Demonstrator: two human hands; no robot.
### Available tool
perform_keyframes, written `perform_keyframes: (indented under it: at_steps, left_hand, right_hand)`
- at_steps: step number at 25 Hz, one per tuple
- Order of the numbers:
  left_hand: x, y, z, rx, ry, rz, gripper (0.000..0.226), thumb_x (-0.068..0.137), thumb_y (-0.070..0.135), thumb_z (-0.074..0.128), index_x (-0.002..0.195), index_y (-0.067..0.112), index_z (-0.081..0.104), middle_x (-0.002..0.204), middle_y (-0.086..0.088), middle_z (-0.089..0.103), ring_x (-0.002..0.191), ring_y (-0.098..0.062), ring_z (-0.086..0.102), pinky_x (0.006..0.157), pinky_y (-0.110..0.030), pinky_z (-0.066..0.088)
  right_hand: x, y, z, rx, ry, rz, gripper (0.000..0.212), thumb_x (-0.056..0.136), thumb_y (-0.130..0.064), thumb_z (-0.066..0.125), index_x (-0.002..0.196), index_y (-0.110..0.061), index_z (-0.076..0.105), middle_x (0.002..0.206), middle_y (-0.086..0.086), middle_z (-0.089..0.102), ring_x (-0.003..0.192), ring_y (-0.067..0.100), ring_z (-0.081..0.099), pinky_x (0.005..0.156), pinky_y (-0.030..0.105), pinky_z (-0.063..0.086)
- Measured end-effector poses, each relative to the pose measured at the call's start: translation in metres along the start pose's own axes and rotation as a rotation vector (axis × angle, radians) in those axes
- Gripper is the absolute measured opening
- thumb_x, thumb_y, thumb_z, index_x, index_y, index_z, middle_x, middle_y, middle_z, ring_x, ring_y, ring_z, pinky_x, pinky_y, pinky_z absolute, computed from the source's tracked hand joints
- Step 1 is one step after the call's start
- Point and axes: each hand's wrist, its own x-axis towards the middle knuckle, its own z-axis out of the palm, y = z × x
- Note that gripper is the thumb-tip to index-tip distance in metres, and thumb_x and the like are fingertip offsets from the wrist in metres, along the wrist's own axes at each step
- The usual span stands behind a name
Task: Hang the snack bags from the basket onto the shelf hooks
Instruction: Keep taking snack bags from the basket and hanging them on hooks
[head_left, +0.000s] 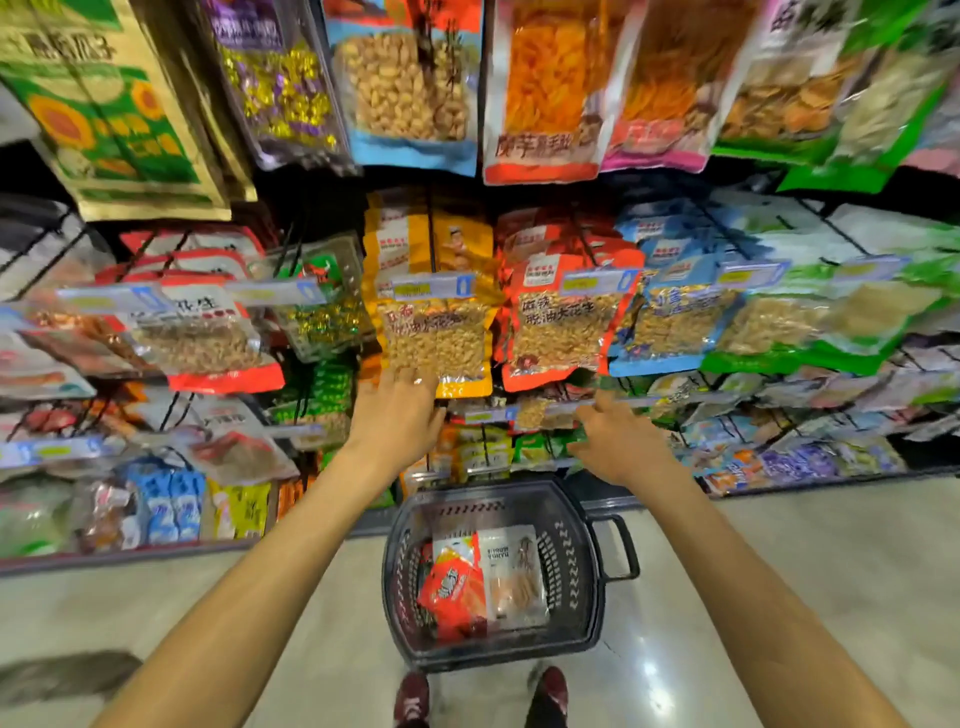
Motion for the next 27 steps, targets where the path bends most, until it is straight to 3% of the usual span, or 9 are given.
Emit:
perform_keyframes:
  at_steps: [6,13,18,27]
  left_hand:
    - [0.001,0.039,0.089,-0.131,-0.185,-0.097,0.04,0.098,0.037,0.046,0.13,0.014,0.048,0.127,-0.013,0.056,0.119,-0.036,0.051,0.088,-0.047,0.045]
    - [-0.03,0.063,0.227,-0.306,-0.462,-0.215,0.038,0.095,0.031,0.051,0.128,0.014,0.053,0.116,-0.02,0.063,0.109,-0.039,0.059,0.082,-0.044,0.05]
    - [-0.041,0.05,0.355,-0.312,-0.639,-0.304,0.036,0.093,0.034,0.051,0.119,0.01,0.06,0.114,-0.021,0.066,0.105,-0.04,0.062,0.083,-0.044,0.051]
    - [-0.024,0.055,0.596,-0.54,-0.801,-0.429,0.036,0.096,0.025,0.047,0.126,0.006,0.055,0.125,-0.021,0.06,0.115,-0.039,0.057,0.091,-0.041,0.046]
  right_hand:
    - [0.044,0.03,0.084,-0.001,-0.204,-0.117,0.055,0.1,-0.041,0.048,0.147,-0.016,0.035,0.142,0.016,0.042,0.126,0.036,0.044,0.096,0.045,0.045]
    - [0.072,0.032,0.216,0.056,-0.47,-0.095,0.054,0.099,-0.042,0.047,0.145,-0.016,0.037,0.141,0.014,0.046,0.124,0.035,0.049,0.098,0.044,0.046]
    - [0.104,0.019,0.318,0.083,-0.486,-0.062,0.04,0.097,-0.035,0.047,0.13,-0.013,0.054,0.132,0.017,0.056,0.117,0.037,0.057,0.095,0.045,0.05]
    - [0.212,0.007,0.525,0.095,-0.596,0.064,0.043,0.098,-0.031,0.05,0.136,-0.01,0.049,0.138,0.015,0.052,0.126,0.035,0.051,0.097,0.041,0.046]
